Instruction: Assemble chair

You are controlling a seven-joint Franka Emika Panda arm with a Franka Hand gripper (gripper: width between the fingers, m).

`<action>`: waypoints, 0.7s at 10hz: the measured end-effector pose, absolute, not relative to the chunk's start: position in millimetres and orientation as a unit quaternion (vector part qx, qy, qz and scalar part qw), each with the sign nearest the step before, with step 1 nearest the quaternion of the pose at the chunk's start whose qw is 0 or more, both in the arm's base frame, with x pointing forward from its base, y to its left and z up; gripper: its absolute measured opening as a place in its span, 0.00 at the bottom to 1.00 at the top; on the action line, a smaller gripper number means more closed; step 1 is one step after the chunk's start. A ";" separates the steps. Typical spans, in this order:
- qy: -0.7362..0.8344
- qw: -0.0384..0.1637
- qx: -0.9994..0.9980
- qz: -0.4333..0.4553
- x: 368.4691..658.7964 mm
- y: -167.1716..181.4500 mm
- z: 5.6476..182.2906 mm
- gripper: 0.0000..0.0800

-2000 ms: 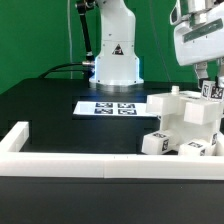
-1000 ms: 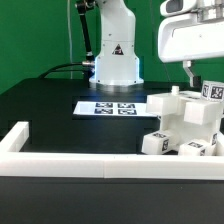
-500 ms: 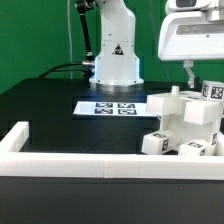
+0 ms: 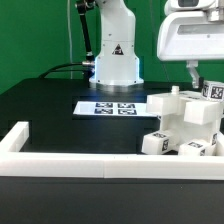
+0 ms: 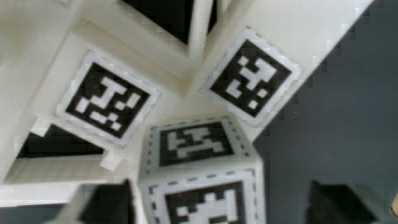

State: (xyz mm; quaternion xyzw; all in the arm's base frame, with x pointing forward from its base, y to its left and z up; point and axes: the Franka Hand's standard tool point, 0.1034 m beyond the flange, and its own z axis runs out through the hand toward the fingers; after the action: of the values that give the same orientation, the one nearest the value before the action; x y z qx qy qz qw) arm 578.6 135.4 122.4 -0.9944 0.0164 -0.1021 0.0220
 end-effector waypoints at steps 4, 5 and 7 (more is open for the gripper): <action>0.017 0.022 -0.994 -0.102 578.8 134.8 122.6 0.36; 0.019 0.022 -0.994 -0.102 578.8 134.9 122.6 0.36; 0.035 0.024 -0.994 -0.102 579.0 134.4 122.6 0.36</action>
Offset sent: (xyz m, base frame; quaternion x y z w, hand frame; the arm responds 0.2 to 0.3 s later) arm 0.0000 0.0000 0.0000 0.0000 0.0000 0.0000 1.0000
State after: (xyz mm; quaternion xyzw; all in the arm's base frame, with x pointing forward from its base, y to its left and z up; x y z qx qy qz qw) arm 579.0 134.4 122.6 -0.9939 0.0347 -0.1019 0.0242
